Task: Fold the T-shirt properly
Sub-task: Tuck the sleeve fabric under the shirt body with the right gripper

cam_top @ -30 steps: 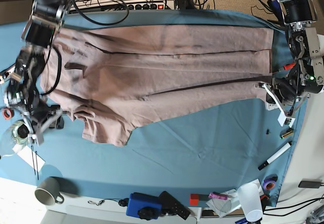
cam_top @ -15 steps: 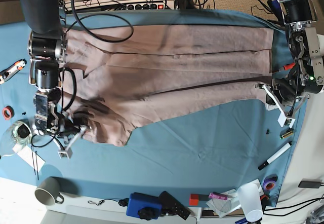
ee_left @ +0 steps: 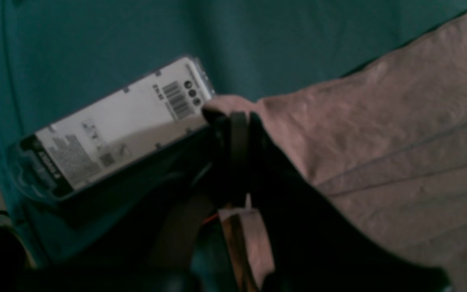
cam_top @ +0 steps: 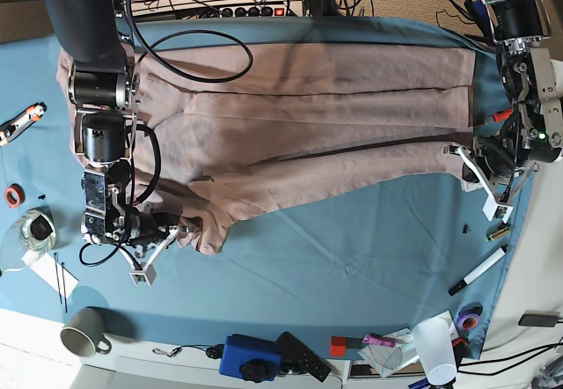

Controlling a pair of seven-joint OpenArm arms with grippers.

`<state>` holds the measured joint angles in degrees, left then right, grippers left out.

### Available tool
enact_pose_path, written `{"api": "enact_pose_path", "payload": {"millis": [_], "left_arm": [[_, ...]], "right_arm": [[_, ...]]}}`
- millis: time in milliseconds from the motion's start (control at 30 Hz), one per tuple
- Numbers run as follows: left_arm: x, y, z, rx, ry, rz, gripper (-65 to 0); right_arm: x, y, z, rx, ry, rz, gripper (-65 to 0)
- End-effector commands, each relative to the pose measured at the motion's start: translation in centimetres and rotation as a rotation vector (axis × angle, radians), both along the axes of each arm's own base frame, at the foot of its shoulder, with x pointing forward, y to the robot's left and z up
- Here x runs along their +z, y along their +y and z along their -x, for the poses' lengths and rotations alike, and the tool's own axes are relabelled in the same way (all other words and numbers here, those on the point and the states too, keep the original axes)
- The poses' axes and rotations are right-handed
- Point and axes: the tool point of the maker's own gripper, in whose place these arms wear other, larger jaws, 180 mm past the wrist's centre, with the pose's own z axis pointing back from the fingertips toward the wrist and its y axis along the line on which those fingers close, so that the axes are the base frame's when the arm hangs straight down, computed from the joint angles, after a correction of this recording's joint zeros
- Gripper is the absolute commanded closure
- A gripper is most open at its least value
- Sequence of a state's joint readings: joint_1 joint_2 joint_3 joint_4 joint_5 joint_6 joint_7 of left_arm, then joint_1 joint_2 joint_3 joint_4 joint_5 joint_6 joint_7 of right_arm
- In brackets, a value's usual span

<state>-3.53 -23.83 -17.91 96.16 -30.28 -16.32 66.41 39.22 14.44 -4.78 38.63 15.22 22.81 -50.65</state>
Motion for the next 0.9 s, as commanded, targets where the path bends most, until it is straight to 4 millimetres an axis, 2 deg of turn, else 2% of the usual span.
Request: {"api": "enact_pose_path", "payload": {"millis": [0,100,200,300,500,700,867], "left_arm": [[1.5,0.4,-0.9,-0.003,-0.050,-0.011,0.0],[1.5,0.4,-0.9,-0.002,-0.050,-0.011,0.0],[1.5,0.4,-1.0,-0.002,-0.050,-0.010,0.0],[1.5,0.4,-0.9,-0.003,-0.050,-0.011,0.0],[1.4,0.4,-0.9,-0.003,-0.050,-0.011,0.0],[1.4,0.4,-0.9,-0.003,-0.050,-0.011,0.0],[1.4,0.3,-0.9,-0.003,-0.050,-0.008,0.0]], "right_arm": [[-0.5,-0.6,1.3,0.017,0.089,0.047,0.0],[-0.5,-1.2,2.2,0.027,0.154,0.089,0.0],[0.5,-1.3,1.7,0.033,0.126,0.101,0.0],[2.5,-1.7,0.3,0.036,0.053,0.121,0.0],[7.8,-3.1,-1.8,0.043,-0.098,0.186,0.0],[12.6,-4.2,-2.0,0.047,-0.188,0.163,0.0],[14.0,-5.9,-1.4,0.040,-0.189,0.205,0.0]]}}
